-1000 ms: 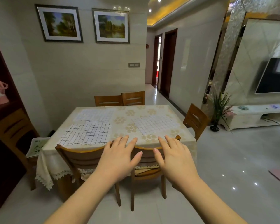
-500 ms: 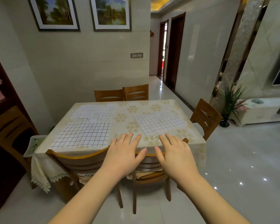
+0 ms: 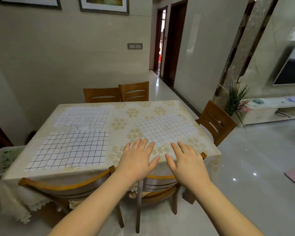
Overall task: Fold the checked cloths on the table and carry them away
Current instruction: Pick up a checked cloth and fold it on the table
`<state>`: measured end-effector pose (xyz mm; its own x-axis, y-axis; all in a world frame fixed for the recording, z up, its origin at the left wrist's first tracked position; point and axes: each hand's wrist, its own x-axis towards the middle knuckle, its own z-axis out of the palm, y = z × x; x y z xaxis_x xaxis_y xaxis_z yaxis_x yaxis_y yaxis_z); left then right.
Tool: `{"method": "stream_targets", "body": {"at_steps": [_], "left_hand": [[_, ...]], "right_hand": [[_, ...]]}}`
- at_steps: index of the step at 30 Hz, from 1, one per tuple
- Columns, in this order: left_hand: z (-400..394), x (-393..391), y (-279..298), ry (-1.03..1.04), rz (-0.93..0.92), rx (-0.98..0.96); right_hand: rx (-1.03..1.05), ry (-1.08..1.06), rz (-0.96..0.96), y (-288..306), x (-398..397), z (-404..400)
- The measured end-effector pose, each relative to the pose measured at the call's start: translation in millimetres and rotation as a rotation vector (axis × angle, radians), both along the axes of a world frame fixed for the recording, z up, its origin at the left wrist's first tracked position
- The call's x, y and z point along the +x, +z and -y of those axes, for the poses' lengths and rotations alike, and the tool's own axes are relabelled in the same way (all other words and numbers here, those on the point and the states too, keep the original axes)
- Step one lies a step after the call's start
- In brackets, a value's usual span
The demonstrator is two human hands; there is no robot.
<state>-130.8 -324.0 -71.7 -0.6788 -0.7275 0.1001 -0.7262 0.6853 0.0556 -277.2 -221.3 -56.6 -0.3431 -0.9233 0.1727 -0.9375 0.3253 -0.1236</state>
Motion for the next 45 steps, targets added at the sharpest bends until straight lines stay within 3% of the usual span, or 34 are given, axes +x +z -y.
{"method": "stream_targets", "body": {"at_steps": [10,27,32,45], "left_hand": [[88.8,-36.4,-30.2,-0.018,-0.023,0.064],[278.3,-183.7,-103.3,0.063,0.068,0.154],[308.7,-193.4,-131.9,0.096,0.069,0.183],[361.9,-172.6,-221.0,0.076,0.330,0.381]], "right_hand": [[0.084,-0.001,0.056,-29.8,-32.4,85.0],[0.232,0.109,0.194,-127.7,-189.0,280.7],[0.309,0.176,0.243,-176.2,-191.8,322.8],[0.637,0.229,0.275,-285.4,-148.6,376.6]]}}
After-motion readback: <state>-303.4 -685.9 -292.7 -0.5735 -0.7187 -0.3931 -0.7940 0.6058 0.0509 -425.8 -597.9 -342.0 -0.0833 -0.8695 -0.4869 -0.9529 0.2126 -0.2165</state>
